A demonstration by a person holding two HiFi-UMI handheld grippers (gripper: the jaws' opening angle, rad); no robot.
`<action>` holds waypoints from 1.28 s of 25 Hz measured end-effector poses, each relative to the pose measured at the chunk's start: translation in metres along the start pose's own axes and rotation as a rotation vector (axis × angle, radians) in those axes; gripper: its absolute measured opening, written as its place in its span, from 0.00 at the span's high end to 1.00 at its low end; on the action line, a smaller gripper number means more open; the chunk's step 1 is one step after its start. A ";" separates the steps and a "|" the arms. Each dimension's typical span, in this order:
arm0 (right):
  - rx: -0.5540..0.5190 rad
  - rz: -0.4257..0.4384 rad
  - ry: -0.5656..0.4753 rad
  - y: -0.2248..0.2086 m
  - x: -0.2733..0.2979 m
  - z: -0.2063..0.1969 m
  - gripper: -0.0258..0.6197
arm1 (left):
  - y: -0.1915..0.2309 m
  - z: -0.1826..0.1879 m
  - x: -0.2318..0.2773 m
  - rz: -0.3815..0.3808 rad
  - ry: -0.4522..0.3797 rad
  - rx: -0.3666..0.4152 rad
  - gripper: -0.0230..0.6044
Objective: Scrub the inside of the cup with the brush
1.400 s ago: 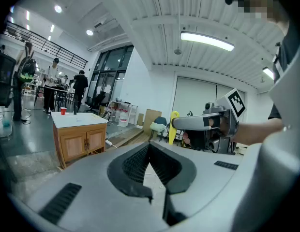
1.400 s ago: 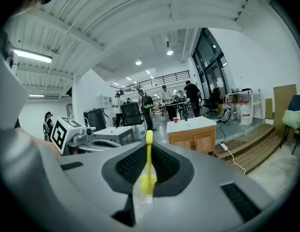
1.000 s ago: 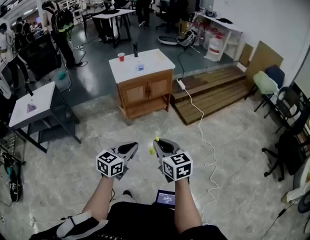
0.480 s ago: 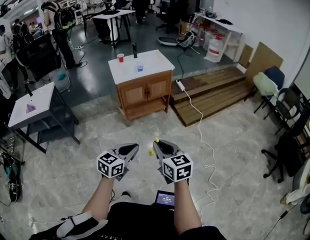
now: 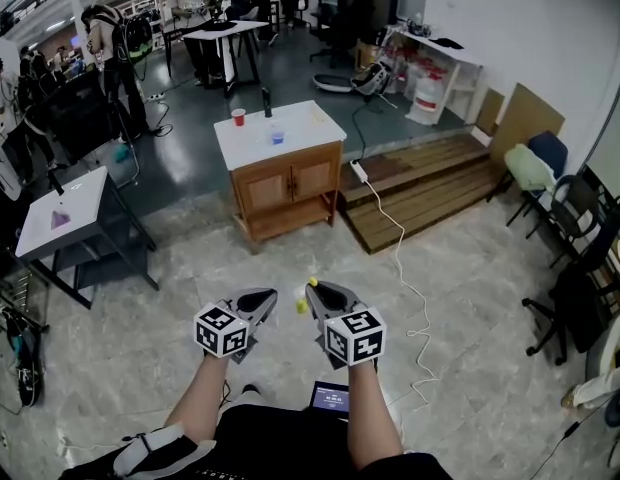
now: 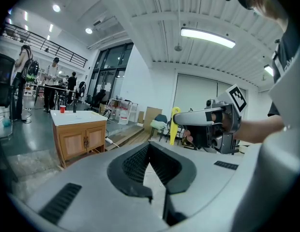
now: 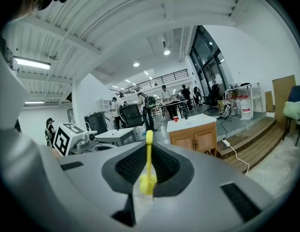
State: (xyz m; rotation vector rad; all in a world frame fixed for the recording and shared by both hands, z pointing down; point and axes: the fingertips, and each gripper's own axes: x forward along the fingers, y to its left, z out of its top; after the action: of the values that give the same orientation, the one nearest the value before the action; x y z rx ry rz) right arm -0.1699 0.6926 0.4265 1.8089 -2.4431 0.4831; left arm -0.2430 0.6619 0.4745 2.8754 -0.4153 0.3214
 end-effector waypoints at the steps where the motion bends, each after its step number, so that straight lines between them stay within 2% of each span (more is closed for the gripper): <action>1: 0.000 0.001 0.000 -0.001 -0.001 0.000 0.90 | -0.001 0.001 0.001 -0.001 -0.001 0.000 0.96; 11: -0.005 0.002 -0.008 -0.011 -0.008 0.002 0.90 | -0.008 0.002 0.009 0.006 0.004 0.010 0.96; 15: 0.005 0.005 -0.012 -0.015 0.000 -0.002 0.90 | 0.003 -0.004 0.008 0.021 0.009 -0.009 0.96; 20: 0.032 0.017 0.011 -0.023 0.022 -0.011 0.90 | 0.026 -0.005 0.009 0.038 -0.035 -0.060 0.96; 24: 0.022 0.020 0.029 -0.040 0.047 -0.008 0.90 | 0.053 -0.001 0.027 0.041 -0.046 -0.055 0.96; 28: 0.022 0.001 0.025 -0.070 0.077 0.011 0.90 | 0.083 0.015 0.053 0.035 -0.058 -0.028 0.96; 32: -0.001 -0.006 0.018 -0.090 0.115 0.036 0.90 | 0.124 0.036 0.075 0.031 -0.092 -0.036 0.96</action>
State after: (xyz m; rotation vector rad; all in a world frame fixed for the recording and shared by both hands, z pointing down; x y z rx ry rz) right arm -0.1156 0.5525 0.4387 1.8030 -2.4254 0.4945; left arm -0.2030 0.5175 0.4810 2.8584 -0.4773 0.1851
